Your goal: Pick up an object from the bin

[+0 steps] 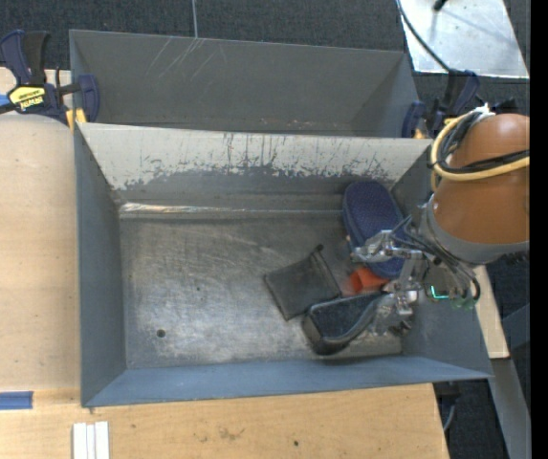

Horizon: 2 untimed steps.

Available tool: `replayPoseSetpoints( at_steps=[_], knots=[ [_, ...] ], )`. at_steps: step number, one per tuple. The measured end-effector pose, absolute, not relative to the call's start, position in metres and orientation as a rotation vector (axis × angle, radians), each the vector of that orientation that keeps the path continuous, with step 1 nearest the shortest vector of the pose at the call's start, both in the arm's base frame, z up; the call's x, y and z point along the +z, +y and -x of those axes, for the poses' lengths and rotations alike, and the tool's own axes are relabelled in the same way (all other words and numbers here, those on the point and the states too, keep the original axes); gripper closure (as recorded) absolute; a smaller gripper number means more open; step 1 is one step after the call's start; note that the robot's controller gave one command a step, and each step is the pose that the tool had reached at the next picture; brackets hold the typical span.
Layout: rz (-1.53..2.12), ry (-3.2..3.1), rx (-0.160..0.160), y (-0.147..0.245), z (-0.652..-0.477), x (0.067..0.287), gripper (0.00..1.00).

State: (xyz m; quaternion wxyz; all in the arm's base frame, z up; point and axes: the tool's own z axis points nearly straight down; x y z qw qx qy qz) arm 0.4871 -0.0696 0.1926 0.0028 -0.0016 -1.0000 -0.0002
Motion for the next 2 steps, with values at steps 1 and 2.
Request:
replayPoseSetpoints(
  at_steps=[1, 2],
  knots=[
    [-0.059, -3.131, 0.001, -0.0908, -0.4982, 0.0969, 0.00],
    [-0.064, -3.120, -0.002, -0.0899, -0.4964, 0.1002, 1.00]
  ],
)
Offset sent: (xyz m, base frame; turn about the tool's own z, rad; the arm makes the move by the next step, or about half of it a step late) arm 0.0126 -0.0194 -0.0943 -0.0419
